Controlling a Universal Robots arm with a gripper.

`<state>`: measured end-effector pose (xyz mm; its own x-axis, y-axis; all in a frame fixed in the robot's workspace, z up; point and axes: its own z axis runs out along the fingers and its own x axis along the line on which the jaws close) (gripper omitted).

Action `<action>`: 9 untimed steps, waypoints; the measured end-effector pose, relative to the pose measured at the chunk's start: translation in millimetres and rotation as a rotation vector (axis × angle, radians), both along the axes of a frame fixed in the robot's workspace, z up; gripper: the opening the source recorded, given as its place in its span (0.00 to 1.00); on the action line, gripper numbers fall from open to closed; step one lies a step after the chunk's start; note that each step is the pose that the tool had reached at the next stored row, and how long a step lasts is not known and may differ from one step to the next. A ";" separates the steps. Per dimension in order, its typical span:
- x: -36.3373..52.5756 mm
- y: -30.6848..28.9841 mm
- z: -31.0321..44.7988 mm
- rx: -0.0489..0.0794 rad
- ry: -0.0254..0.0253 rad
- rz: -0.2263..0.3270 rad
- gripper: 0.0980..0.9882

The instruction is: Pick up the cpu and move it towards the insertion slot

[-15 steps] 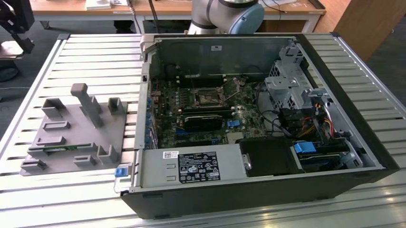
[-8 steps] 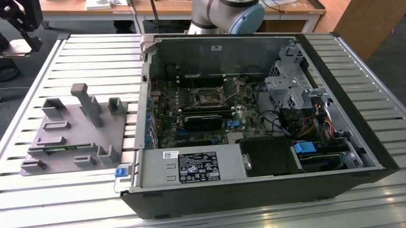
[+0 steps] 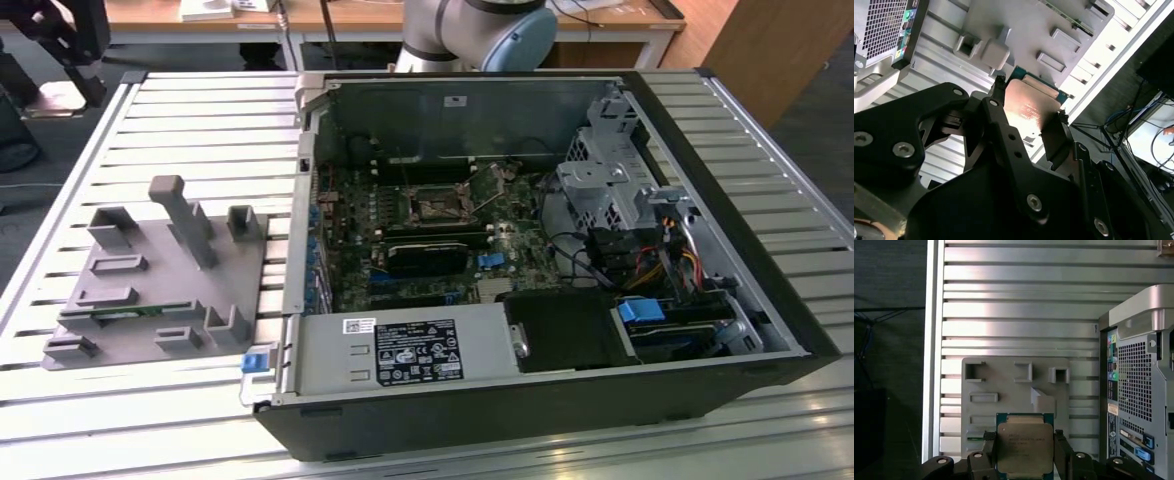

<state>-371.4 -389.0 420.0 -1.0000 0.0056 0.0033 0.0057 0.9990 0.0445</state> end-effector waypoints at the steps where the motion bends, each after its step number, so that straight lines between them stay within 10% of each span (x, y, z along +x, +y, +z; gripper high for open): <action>1: 1.8 0.2 0.0 0.000 0.0000 0.000 0.50; 9: 15.1 1.8 0.0 0.000 -0.0001 0.000 0.50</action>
<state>-356.4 -387.1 420.0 -1.0000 0.0055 0.0032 0.0056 0.9990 0.0445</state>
